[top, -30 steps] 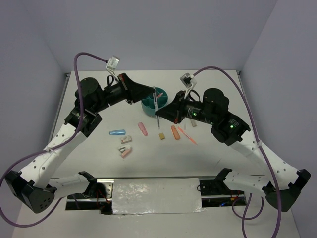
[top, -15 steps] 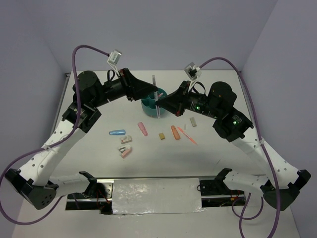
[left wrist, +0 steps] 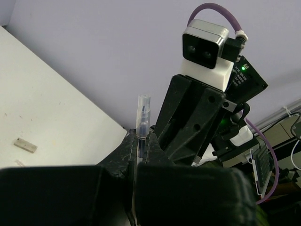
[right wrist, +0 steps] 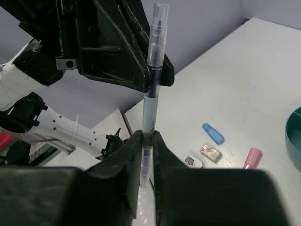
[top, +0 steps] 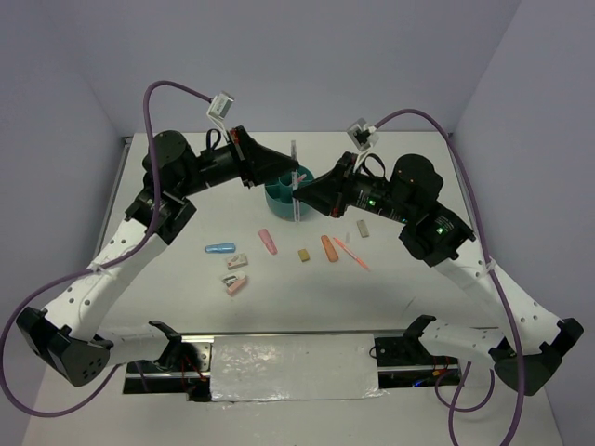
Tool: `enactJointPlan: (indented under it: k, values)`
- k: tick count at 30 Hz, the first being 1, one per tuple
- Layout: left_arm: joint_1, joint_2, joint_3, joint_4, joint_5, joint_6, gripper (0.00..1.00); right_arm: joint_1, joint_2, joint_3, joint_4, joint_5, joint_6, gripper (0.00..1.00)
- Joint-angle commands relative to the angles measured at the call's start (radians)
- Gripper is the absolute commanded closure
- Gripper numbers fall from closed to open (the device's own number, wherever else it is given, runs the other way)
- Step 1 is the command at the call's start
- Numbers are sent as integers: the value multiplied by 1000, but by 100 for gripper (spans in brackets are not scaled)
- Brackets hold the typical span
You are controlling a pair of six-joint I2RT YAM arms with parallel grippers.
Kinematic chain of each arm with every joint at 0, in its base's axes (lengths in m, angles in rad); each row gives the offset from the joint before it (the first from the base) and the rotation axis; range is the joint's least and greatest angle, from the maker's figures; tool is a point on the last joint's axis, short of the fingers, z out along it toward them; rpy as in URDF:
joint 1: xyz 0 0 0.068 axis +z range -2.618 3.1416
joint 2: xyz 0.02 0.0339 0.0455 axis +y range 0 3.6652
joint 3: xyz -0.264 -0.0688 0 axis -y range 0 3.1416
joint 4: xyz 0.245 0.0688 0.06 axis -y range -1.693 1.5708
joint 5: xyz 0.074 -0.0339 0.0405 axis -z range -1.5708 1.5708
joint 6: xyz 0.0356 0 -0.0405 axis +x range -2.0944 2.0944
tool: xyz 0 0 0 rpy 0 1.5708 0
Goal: Sort the stationery into containers
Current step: Close the pen cap on the pen.
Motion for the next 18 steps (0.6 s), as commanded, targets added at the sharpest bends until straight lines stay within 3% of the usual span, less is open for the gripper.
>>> enactJointPlan:
  k: [1, 2, 6, 9, 10, 12, 13, 14, 16, 17, 18]
  values:
    - [-6, -16, -21, 115, 39, -54, 100, 8, 13, 15, 80, -74, 10, 77]
    - [-8, -22, -25, 139, 36, -59, 100, 8, 23, 13, 89, -83, 21, 67]
    - [-8, -42, -25, 146, 20, -60, 100, 8, 64, 16, 159, -124, 73, 64]
    - [-6, -50, -18, 124, 13, -46, 100, 8, 76, 30, 166, -127, 75, 81]
    - [-8, -53, -16, 118, 10, -43, 100, 8, 79, 33, 164, -126, 73, 94]
    - [-6, -56, -2, 89, -1, -19, 100, 8, 76, 32, 163, -123, 75, 100]
    - [-8, -56, 4, 77, -4, -10, 94, 8, 75, 30, 164, -123, 76, 100]
    - [-8, -53, 8, 66, -7, -4, 72, 8, 73, 29, 164, -123, 76, 100]
    - [-6, -48, 31, 23, -6, 26, 50, 8, 69, 27, 164, -121, 70, 100]
    - [-8, -38, 45, -1, -15, 39, 34, 8, 67, 27, 158, -121, 69, 100]
    - [-6, -30, 73, -24, -23, 65, 26, 8, 67, 29, 158, -121, 65, 100]
